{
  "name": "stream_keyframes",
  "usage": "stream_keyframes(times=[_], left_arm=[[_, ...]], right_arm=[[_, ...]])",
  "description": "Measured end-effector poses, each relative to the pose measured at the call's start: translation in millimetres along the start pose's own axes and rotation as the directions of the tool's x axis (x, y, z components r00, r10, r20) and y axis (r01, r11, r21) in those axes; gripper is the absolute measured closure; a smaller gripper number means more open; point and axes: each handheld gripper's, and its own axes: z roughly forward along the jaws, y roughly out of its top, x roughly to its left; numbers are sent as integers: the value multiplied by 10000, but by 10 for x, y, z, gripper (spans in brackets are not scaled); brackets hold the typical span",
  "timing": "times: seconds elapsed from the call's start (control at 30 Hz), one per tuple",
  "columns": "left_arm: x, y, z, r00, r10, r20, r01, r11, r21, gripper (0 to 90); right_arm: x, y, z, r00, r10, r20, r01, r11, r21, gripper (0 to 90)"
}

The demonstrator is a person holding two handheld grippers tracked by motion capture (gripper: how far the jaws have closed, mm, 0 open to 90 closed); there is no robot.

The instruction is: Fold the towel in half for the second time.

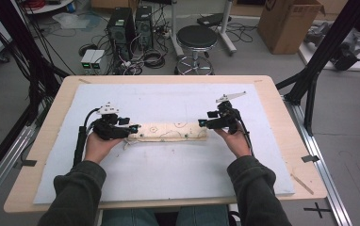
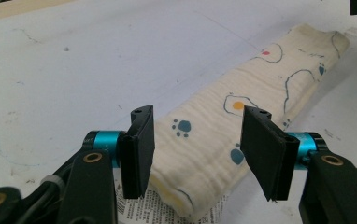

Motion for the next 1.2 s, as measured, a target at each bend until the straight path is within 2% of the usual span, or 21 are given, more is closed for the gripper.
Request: stream_keyframes(times=[0.13,0.47,0.53,0.73,1.2], left_arm=[[-17,7,-30,10000,-71,45,71,10000,-68,431],[-19,13,-120,9999,102,15,-102,9999,-123,415],[-32,10,-117,10000,23,2,-23,9999,-164,412],[-65,18,-140,9998,186,45,-185,9997,-165,397],[-91,-31,-275,9997,229,60,-228,9995,-227,370]], right_arm=[[16,5,-20,10000,-11,28,11,10000,-58,314],[51,15,-53,9999,-83,107,85,9997,-227,266],[59,17,-58,9999,-117,98,118,9998,-180,255],[84,18,-82,10000,-53,75,55,9997,-239,224],[130,3,-194,9999,-55,97,59,9990,-446,194]])
